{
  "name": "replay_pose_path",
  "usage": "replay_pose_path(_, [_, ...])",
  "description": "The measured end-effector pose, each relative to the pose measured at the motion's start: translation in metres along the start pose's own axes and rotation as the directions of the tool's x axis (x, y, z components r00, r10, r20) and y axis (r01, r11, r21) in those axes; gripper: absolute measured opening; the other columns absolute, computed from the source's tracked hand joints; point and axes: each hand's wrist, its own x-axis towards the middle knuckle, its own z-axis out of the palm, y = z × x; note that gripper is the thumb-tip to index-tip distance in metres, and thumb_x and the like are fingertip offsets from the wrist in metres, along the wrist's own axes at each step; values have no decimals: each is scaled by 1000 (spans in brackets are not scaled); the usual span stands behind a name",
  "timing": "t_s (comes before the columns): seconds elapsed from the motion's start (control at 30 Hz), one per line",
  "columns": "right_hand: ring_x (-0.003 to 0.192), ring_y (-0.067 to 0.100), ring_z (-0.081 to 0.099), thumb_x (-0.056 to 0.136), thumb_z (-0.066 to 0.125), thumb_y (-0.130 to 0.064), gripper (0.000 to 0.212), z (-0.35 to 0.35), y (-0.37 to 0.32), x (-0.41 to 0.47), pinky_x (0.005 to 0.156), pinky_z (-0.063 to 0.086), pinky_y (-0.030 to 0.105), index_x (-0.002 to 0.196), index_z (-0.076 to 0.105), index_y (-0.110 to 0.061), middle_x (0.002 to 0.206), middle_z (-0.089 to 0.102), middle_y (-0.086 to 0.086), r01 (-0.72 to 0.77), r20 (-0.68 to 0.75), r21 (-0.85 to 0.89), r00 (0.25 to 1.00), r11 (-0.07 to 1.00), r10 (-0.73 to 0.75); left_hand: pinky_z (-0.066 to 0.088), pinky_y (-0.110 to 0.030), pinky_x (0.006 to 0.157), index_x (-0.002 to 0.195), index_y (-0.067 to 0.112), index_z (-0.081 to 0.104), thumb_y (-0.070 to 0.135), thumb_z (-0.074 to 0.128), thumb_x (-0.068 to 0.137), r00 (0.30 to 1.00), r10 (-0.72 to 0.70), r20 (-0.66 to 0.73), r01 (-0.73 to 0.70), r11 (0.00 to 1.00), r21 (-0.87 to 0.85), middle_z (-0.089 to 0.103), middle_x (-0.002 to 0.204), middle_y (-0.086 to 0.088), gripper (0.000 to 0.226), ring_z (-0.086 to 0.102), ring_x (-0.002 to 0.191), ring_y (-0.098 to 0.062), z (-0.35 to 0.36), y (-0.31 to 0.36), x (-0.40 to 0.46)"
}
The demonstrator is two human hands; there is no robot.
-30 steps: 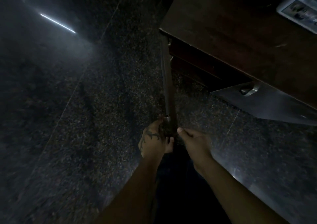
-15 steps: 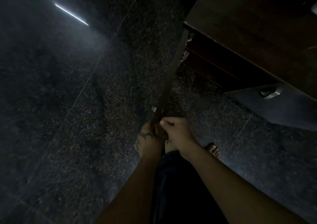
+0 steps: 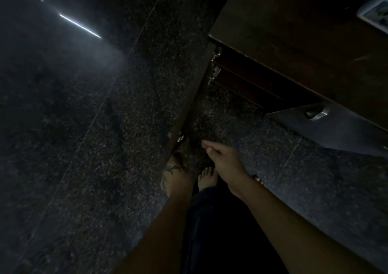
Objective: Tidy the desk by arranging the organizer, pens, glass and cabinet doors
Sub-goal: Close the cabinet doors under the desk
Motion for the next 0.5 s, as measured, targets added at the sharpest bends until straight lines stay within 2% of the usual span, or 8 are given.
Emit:
replay_pose_path(0.03, [119, 8, 47, 100, 42, -15, 33, -5, 2, 0, 96, 37, 21, 131, 53, -15, 137, 53, -1, -4, -14, 9, 1000, 1000, 4, 40, -37, 92, 120, 4, 55, 23, 38, 99, 1000, 6, 18, -7, 1000, 17, 57, 123, -18, 32, 53, 112, -32, 4, 1, -1])
replay_pose_path(0.13, [116, 8, 48, 99, 43, -16, 33, -27, 9, 1, 96, 38, 22, 131, 53, -14, 136, 53, -1, -2, -78, 52, 997, 999, 6, 46, -34, 77, 107, 12, 63, 30, 40, 97, 993, 111, 31, -112, 994, 19, 66, 109, -13, 31, 60, 97, -29, 17, 11, -7])
replay_pose_path(0.17, [114, 7, 48, 99, 43, -17, 34, -35, 11, 0, 96, 38, 22, 131, 53, -15, 136, 53, -2, -5, -97, 68, 995, 998, 11, 47, -34, 75, 108, 15, 63, 36, 40, 97, 991, 119, 60, -120, 993, 3, 66, 109, -11, 33, 60, 97, -29, 19, 17, -11])
replay_pose_path(0.27, [118, 9, 48, 99, 44, -19, 34, -61, 16, -2, 97, 39, 25, 132, 52, -17, 135, 53, -3, -28, -154, 123, 987, 992, 47, 42, -35, 91, 129, 17, 52, 57, 33, 90, 959, 150, 239, -162, 986, 31, 56, 130, -8, 59, 53, 116, -28, 23, 44, -24])
replay_pose_path(0.37, [115, 10, 51, 99, 46, -19, 32, -89, 19, -3, 97, 39, 23, 130, 55, -16, 134, 55, -1, -33, -247, 186, 966, 982, 79, 41, -31, 91, 132, 25, 50, 48, 38, 97, 948, 222, 228, -237, 971, 40, 57, 130, -7, 44, 53, 117, -26, 34, 76, -26])
replay_pose_path(0.5, [105, 5, 49, 97, 50, -19, 35, -136, 24, -4, 97, 38, 20, 131, 54, -14, 132, 55, -1, -4, -394, 280, 911, 960, 119, 40, -34, 95, 130, 26, 53, 48, 35, 98, 897, 348, 274, -378, 924, 64, 54, 131, -10, 43, 50, 119, -28, 49, 129, -33])
